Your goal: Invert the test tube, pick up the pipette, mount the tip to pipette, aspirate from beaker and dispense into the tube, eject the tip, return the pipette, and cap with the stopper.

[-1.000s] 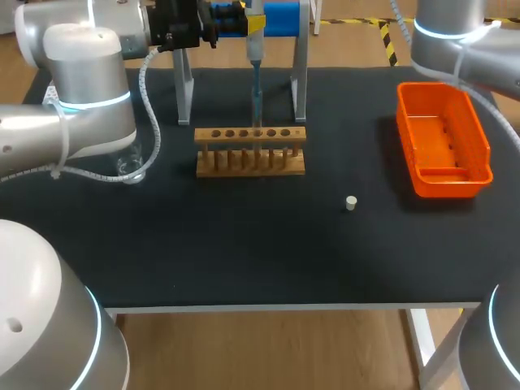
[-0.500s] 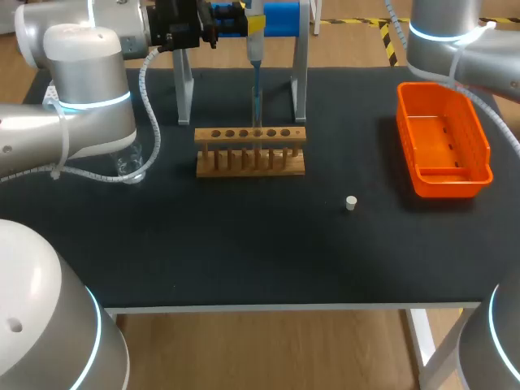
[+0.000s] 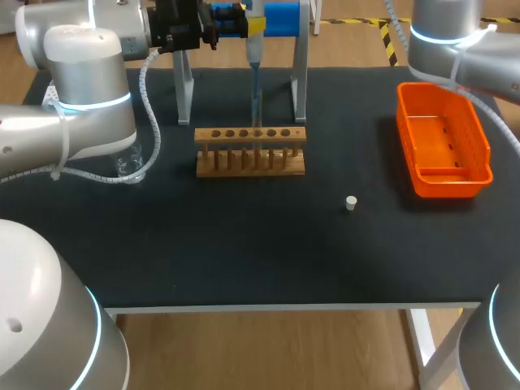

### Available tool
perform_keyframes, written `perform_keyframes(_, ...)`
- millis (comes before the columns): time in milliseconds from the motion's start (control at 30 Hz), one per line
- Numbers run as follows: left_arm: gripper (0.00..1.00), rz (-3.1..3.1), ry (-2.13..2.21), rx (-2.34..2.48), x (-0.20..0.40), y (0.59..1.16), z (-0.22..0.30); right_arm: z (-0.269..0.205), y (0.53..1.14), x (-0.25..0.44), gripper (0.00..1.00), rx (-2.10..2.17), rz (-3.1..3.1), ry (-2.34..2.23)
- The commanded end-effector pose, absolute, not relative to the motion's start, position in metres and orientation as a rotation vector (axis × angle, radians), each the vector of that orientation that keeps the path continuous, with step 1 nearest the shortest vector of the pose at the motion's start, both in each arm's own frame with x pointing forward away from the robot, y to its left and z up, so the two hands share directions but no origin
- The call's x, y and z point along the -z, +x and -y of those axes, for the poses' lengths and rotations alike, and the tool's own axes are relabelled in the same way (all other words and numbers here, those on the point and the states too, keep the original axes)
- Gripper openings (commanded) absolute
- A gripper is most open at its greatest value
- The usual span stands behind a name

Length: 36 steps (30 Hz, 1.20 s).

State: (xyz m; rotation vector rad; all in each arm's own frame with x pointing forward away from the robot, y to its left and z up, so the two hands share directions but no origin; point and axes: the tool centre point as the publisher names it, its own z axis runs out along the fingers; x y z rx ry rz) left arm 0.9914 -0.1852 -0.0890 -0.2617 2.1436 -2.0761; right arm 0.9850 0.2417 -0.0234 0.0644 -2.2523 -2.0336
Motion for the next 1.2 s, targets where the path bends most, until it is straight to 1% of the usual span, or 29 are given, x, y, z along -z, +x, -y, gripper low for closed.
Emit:
perform_keyframes(33, 0.0, -2.143, -0.26, 2.078, 0.086, 0.993, 0.185, -0.24, 0.984, 0.03, 0.0, 2.026, 2.253, 0.061)
perform_keyframes(600, 0.0, -2.143, -0.26, 2.078, 0.086, 0.993, 0.185, -0.24, 0.984, 0.046, 0.0, 1.981, 2.266, 0.027)
perform_keyframes(867, 0.0, -2.143, -0.26, 2.078, 0.086, 0.993, 0.185, -0.232, 0.984, 0.016, 0.0, 2.067, 2.246, 0.089)
perform_keyframes(900, 0.0, -2.143, -0.26, 2.078, 0.086, 0.993, 0.185, -0.229, 0.983, 0.011, 0.12, 2.084, 2.244, 0.099)
perform_keyframes(933, 0.0, -2.143, -0.26, 2.078, 0.086, 0.993, 0.185, -0.225, 0.982, 0.007, 0.36, 2.097, 2.248, 0.106)
perform_keyframes(967, 0.0, -2.143, -0.26, 2.078, 0.086, 0.993, 0.185, -0.22, 0.982, 0.003, 0.53, 2.109, 2.253, 0.114)
perform_keyframes(1000, 0.0, -2.143, -0.26, 2.078, 0.086, 0.993, 0.185, -0.216, 0.981, 0.001, 0.99, 2.119, 2.256, 0.121)
perform_keyframes(1200, 0.0, -2.143, -0.26, 2.078, 0.086, 0.993, 0.185, -0.185, 0.977, -0.007, 1.0, 2.177, 2.281, 0.152)
